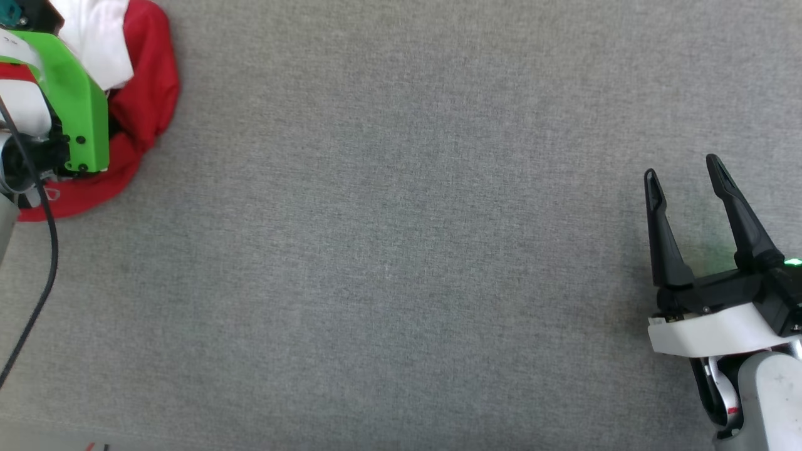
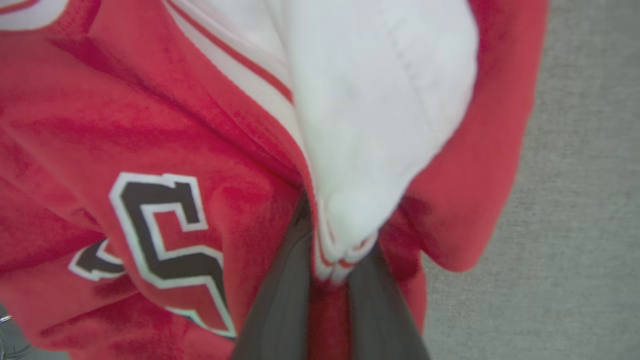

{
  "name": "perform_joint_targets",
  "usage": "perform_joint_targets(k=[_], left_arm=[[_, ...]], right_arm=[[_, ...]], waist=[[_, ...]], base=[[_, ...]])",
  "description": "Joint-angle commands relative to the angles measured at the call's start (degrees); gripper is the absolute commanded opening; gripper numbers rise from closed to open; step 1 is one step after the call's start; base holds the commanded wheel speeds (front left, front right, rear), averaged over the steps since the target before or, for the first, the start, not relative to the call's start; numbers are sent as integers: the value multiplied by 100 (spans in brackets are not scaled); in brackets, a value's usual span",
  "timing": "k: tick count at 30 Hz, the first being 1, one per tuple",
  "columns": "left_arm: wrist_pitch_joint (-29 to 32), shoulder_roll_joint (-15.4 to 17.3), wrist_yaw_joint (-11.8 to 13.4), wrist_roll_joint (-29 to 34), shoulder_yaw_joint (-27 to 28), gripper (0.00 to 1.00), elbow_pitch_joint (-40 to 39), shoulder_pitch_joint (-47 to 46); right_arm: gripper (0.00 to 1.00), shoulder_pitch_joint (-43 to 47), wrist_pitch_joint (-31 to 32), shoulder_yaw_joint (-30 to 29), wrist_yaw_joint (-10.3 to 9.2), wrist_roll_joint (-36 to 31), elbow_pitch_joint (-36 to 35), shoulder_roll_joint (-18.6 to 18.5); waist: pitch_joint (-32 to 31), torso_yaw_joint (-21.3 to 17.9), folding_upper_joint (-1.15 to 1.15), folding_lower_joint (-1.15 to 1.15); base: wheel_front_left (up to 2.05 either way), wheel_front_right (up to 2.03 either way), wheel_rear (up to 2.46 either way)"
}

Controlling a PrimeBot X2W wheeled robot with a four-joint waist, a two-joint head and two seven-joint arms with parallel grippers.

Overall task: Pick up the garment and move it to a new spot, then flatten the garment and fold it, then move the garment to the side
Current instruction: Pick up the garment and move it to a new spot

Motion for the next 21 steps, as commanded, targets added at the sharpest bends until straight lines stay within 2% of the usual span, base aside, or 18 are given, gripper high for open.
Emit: perform_joint_targets(k=[1,5,11,16,21], left_arm=[[-128,-15,-11,-64,-59,0,-87,156],[-498,178,-11,-128,-178,0,-568,27],[-745,379,-11,-147,-561,0,-1417,-155],[-930,152,-11,13,-1098,0,-2140,-369],[-1177,-331,-11,135,-1599,0,-2496,-502]], right_arm=[[100,76,-35,-40,-5,38,28,27],[100,266,-35,-101,-5,63,83,125],[100,462,-35,-88,-5,100,153,263],[100,570,-35,-71,-5,124,183,383],[100,594,-35,-95,-5,138,174,456]], waist=[[-389,80,0,0],[-818,117,0,0],[-1331,26,0,0],[-1663,-262,0,0],[-1736,-630,0,0]], base=[[0,0,0],[0,0,0],[0,0,0],[0,0,0],[0,0,0]])
